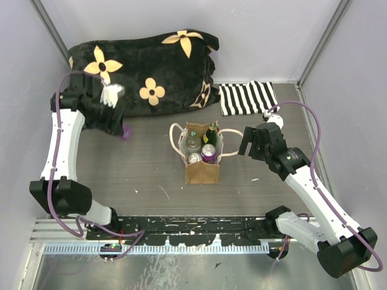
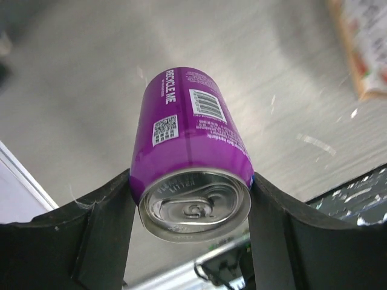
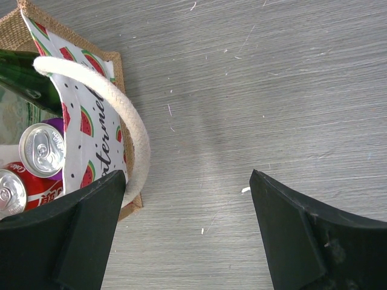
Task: Place the beverage into the canvas bag
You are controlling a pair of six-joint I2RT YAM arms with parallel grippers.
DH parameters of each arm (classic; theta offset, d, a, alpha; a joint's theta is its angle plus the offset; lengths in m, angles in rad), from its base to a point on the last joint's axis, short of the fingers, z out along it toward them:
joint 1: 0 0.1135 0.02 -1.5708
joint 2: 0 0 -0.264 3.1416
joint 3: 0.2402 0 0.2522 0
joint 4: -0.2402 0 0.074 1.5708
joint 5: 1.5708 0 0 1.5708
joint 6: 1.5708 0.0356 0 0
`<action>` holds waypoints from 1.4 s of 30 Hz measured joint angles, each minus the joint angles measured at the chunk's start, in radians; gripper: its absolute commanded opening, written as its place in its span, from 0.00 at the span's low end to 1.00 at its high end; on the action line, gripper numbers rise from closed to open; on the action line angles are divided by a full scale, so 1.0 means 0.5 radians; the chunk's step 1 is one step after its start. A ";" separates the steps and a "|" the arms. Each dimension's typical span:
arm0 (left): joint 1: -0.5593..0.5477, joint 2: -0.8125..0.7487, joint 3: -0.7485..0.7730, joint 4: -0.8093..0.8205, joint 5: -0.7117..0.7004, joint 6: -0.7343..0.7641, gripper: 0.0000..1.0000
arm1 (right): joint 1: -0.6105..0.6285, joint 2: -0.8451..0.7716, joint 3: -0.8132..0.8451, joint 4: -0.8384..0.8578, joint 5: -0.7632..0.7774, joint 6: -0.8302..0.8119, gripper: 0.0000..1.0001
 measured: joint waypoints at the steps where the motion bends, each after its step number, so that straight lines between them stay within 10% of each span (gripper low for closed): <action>1: -0.058 0.048 0.173 -0.013 0.024 -0.036 0.00 | 0.000 0.002 0.000 0.001 0.000 0.001 0.90; 12: -1.020 0.662 1.630 -0.146 0.208 -0.413 0.00 | 0.000 0.008 0.000 -0.011 0.005 0.007 0.90; 22: -1.579 0.694 1.314 -0.156 0.182 -0.439 0.00 | 0.000 -0.069 0.000 -0.052 0.028 0.030 0.90; 42: -1.774 0.761 0.904 0.130 0.072 -0.275 0.00 | 0.000 -0.067 -0.008 -0.070 0.035 0.037 0.90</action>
